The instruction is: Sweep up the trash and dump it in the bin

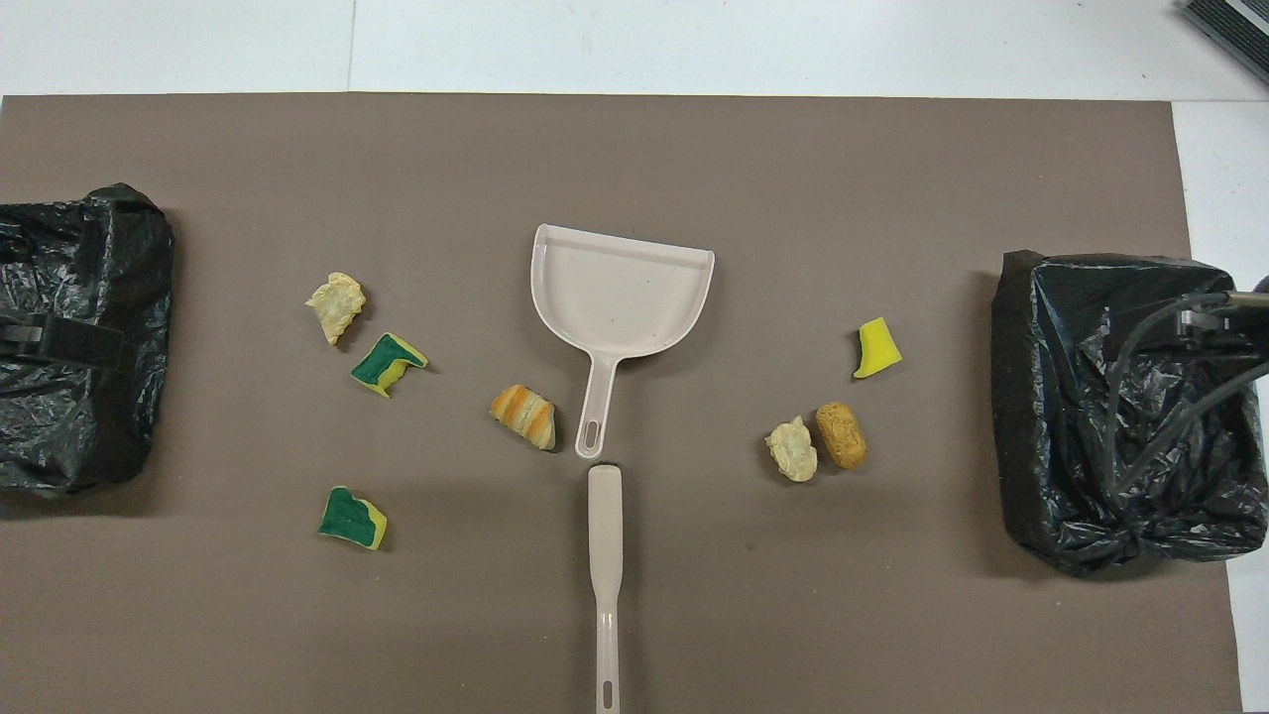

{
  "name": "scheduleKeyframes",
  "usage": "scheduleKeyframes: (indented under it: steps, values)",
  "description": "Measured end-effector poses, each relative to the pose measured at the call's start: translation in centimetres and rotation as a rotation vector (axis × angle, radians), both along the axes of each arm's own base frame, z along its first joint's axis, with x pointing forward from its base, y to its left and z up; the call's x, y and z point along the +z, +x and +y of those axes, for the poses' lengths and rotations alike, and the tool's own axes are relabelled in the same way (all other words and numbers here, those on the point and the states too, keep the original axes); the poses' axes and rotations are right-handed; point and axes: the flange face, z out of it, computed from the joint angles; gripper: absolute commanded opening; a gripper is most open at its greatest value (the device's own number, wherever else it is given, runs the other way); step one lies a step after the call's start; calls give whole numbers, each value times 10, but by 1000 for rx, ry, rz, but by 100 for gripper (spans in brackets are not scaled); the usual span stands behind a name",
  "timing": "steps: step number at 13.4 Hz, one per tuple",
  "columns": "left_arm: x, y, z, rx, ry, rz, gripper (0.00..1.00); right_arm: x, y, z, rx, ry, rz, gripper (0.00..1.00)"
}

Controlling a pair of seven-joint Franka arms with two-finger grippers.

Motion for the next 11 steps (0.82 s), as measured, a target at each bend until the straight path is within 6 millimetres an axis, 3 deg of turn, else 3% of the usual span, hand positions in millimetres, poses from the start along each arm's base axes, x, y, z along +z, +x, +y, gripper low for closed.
scheduleKeyframes:
  steps: [3, 6, 9, 11]
  values:
    - [3, -4, -14, -26, 1, 2, 100, 0, 0, 0, 2, 0, 0, 100]
    - [5, -14, -56, -103, 4, 16, 100, 0, 0, 8, 22, -1, 0, 100]
    - [0, -44, -125, -155, 12, 42, 100, -1, 1, 20, 43, -2, 2, 100]
    - [-11, -86, -187, -173, 31, 66, 100, -4, 0, 23, 49, -2, 8, 100]
